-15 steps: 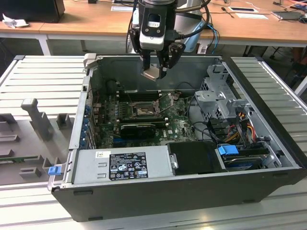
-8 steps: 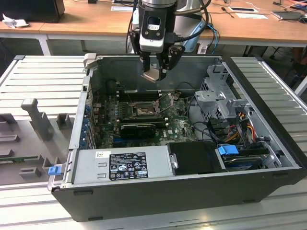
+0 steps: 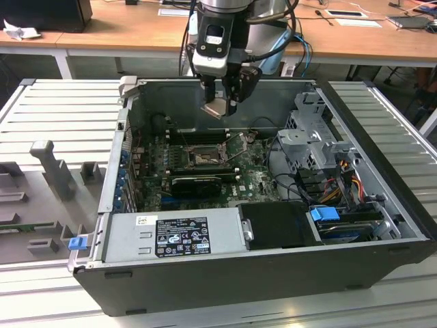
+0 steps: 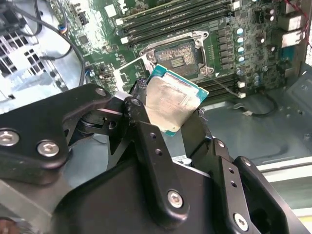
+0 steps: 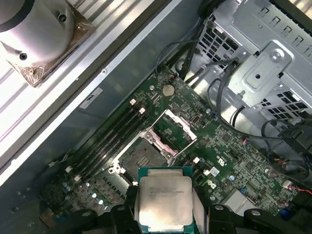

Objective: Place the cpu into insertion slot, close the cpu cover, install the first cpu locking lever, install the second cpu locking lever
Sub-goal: 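Place the cpu into insertion slot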

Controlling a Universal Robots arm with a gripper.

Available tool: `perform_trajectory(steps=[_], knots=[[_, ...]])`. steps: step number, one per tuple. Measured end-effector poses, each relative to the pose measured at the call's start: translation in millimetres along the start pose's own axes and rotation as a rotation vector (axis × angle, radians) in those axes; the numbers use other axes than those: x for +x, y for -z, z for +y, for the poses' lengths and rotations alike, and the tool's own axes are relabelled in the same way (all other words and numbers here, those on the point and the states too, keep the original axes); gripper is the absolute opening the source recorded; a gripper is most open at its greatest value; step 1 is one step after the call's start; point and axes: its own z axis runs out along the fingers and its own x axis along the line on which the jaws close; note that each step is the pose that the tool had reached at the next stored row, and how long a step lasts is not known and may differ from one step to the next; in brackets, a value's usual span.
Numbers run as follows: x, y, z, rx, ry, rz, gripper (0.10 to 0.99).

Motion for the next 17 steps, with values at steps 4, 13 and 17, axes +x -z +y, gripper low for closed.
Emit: perform_trajectory(steps=[4,13,17], knots=[[-0.1,-5.5,-0.5,-0.002,-0.109,-0.0097,0.529],[-0.5,-20.5,-1.9,-0.006,-0.288,-0.0252,0.529],[-0.6,-24.5,-2.2,-0.008,-0.368,-0.0326,0.529]])
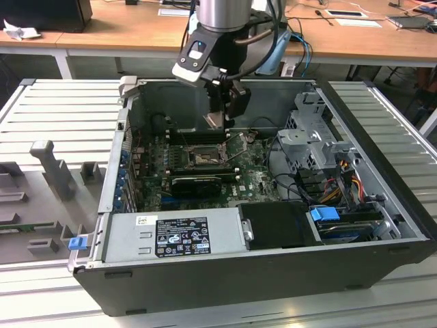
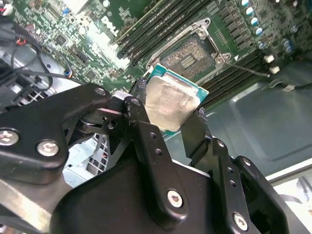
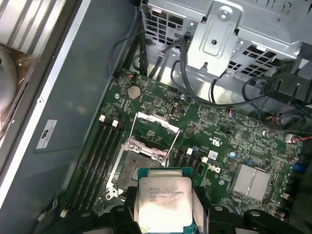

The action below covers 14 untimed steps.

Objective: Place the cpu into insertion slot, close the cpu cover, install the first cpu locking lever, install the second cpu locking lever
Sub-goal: 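Place the cpu into insertion slot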

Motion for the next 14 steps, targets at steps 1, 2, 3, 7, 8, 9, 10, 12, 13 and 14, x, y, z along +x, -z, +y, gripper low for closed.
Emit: perform_trajectory(steps=[1,2,3,7,8,9,10,12,13,14], knots=[[0.0,-0.4,0.0,0.0,-0.008,-0.0009,0.529],[0.1,-0.7,0.0,0.0,-0.014,-0.0016,0.529],[0.4,-1.0,0.0,0.0,-0.02,-0.0028,0.529],[0.6,-3.2,-0.1,0.0,-0.026,-0.0035,0.529],[0.5,-4.7,-0.2,0.0,-0.026,-0.0036,0.529],[0.5,-5.7,-0.3,0.0,-0.026,-0.0035,0.529],[0.5,-6.5,-0.3,0.0,-0.026,-0.0037,0.529],[0.5,-7.6,-0.5,0.0,-0.026,-0.0036,0.529],[0.5,-8.6,-0.5,0.0,-0.026,-0.0036,0.529],[0.5,-8.9,-0.6,0.0,-0.026,-0.0037,0.529]])
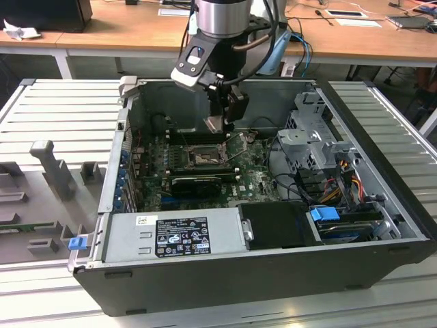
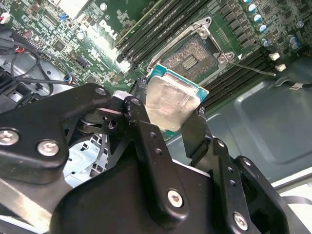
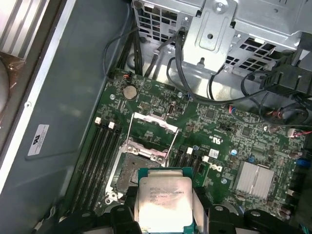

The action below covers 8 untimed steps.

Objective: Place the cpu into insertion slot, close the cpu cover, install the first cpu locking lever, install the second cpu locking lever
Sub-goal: 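Place the cpu into insertion slot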

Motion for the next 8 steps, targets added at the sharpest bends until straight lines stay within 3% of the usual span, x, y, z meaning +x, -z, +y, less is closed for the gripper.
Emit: perform_trajectory(steps=[5,8], knots=[[0.0,-0.5,-0.1,0.0,-0.009,-0.0008,0.529],[0.0,-0.9,-0.1,-0.001,-0.05,-0.0042,0.529]])
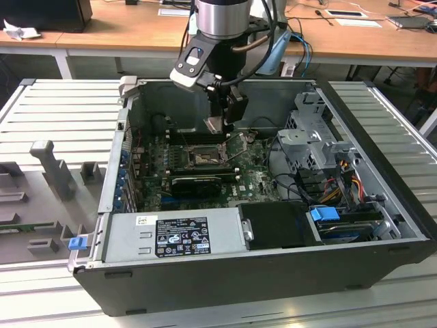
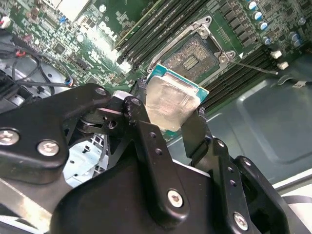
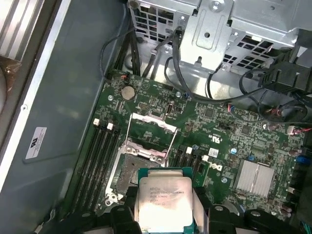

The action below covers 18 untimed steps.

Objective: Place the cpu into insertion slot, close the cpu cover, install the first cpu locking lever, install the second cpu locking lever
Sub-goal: 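Place the cpu into insertion slot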

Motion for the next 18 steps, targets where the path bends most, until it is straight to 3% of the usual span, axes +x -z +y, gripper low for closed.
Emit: perform_trajectory(steps=[13,18], knots=[[-0.1,-2.7,-0.2,-0.006,-0.303,-0.027,0.529],[0.1,-11.2,-2.0,-0.005,-0.311,-0.0274,0.529]])
